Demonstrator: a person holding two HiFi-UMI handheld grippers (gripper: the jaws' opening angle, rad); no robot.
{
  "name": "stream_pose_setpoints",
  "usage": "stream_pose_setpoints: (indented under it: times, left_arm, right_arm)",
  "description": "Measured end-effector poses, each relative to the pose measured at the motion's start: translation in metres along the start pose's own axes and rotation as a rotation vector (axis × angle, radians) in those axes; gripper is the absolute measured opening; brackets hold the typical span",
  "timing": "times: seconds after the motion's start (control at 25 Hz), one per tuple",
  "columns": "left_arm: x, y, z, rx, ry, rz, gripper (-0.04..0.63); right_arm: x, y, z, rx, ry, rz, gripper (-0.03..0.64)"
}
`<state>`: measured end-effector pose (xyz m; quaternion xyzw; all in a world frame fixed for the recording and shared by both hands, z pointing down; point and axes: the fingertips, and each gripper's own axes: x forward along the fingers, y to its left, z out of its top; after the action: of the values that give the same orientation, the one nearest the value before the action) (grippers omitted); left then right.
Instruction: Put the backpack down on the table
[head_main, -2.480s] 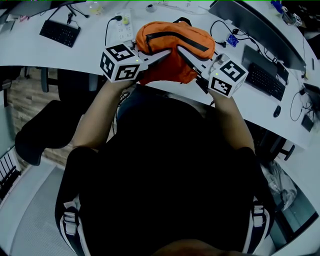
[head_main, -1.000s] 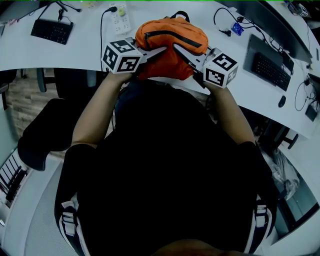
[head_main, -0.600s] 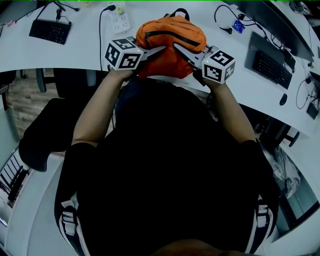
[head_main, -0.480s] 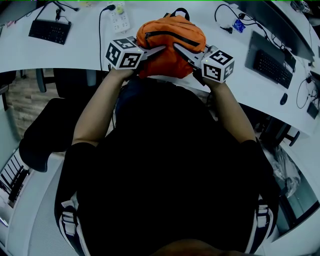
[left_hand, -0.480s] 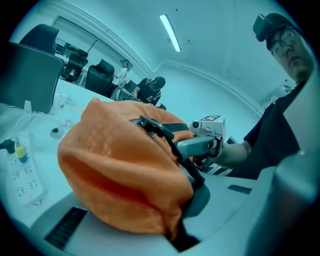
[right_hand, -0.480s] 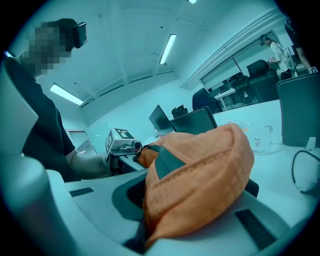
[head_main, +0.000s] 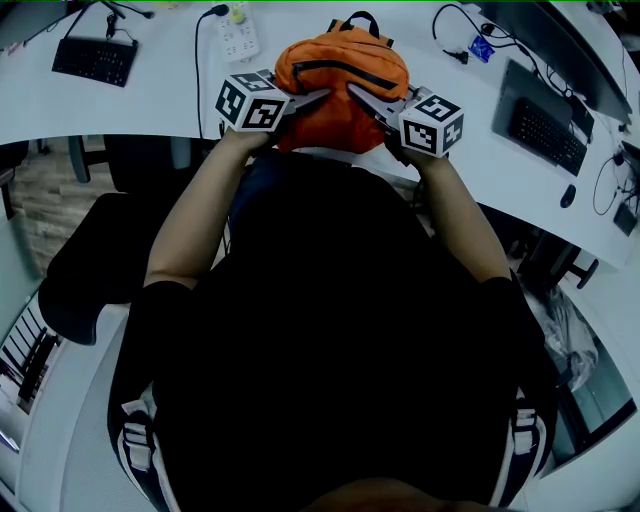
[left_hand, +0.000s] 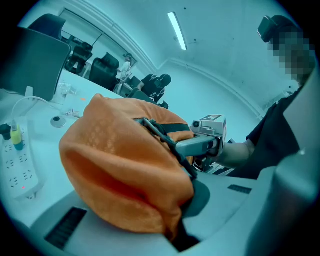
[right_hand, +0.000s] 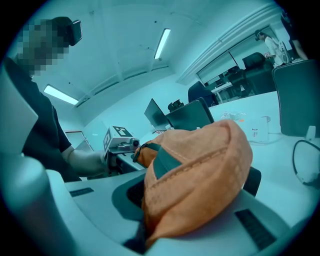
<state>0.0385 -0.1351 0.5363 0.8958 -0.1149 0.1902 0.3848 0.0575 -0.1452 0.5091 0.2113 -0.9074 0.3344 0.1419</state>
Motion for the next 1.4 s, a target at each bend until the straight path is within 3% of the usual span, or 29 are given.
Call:
stream_pose_setpoints:
  times: [1.4]
  left_arm:
    - [0.018, 0.082, -0.039, -0.147, 0.067, -0.022, 0.041]
  right_arm:
    - [0.06, -0.07, -0.05, 0.055, 0.143, -0.069, 0.038]
